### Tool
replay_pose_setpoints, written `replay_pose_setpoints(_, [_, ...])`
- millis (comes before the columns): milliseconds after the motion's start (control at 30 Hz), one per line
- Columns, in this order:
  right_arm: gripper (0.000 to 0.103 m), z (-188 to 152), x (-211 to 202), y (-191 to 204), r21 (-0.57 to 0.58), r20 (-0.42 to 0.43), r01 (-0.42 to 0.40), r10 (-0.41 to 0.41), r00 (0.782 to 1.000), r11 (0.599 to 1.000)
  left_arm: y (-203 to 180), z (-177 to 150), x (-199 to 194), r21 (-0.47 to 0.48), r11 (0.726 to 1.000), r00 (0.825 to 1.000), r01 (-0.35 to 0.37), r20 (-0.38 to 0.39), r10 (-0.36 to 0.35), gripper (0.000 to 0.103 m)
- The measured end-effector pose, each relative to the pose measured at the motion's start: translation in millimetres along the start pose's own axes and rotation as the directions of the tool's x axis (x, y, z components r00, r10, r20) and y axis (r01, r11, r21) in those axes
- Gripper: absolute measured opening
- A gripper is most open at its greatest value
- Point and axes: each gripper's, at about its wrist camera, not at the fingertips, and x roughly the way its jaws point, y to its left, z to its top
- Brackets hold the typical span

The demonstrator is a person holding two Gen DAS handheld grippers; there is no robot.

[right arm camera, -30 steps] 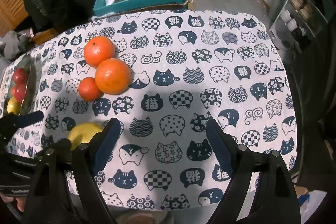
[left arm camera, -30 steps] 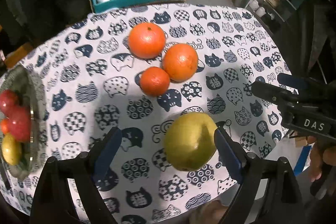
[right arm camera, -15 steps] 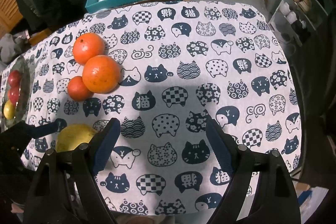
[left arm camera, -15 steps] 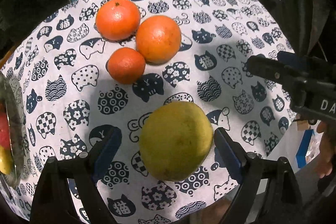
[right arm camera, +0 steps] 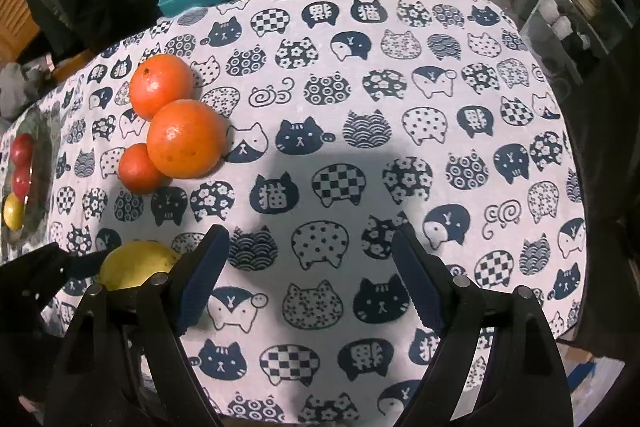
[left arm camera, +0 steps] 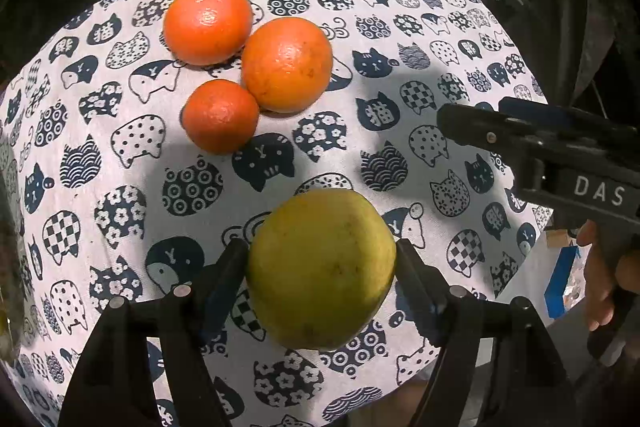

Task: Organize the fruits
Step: 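Grasp the large yellow-green pomelo with the left tool, then grasp a large orange with the right tool while the left tool holds the pomelo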

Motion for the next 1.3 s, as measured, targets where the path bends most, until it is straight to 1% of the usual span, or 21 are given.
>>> replay_pose_setpoints(100, [0.084,5,2,7,-0.005,0.004,-0.02,0.021,1.0,1.0,10,-2,-5,0.007,0.998,0.997,-0.068,0.028,0.067,0.076])
replay_pose_setpoints(133, [0.084,8,4,9,-0.006,0.006,-0.029,0.029,1.0,1.0,14,-2,-7,0.001,0.997,0.996,-0.078,0.034,0.078,0.076])
replay_pose_setpoints(267, [0.084,18,7,23,-0.032,0.014,-0.059,0.059,0.998,0.998,38,3,-14,-0.059,0.995,0.995,-0.087,0.05,0.09,0.076])
replay_pose_setpoints(433, [0.084,31,14,41,-0.078,0.02,-0.091,0.092,0.996,0.993,65,8,-27,-0.108,0.986,0.987,-0.124,0.085,0.134,0.076])
replay_pose_setpoints(567, [0.084,42,26,53,-0.082,0.015,-0.131,0.133,0.991,0.988,83,12,-36,-0.144,0.981,0.984,-0.129,0.106,0.145,0.076])
replay_pose_setpoints(900, [0.084,56,52,66,-0.064,-0.024,-0.156,0.155,0.988,0.986,114,21,-42,-0.201,0.968,0.975,-0.153,0.13,0.181,0.076])
replay_pose_setpoints(1100, [0.084,60,64,70,-0.041,-0.045,-0.175,0.173,0.984,0.984,123,28,-40,-0.224,0.965,0.977,-0.139,0.129,0.171,0.076])
replay_pose_setpoints(1233, [0.084,63,68,66,-0.007,-0.05,-0.2,0.2,0.979,0.98,125,29,-39,-0.226,0.965,0.978,-0.135,0.127,0.167,0.076])
replay_pose_setpoints(1300, [0.084,63,72,61,0.028,-0.06,-0.228,0.229,0.972,0.973,126,29,-38,-0.227,0.965,0.978,-0.133,0.126,0.164,0.076])
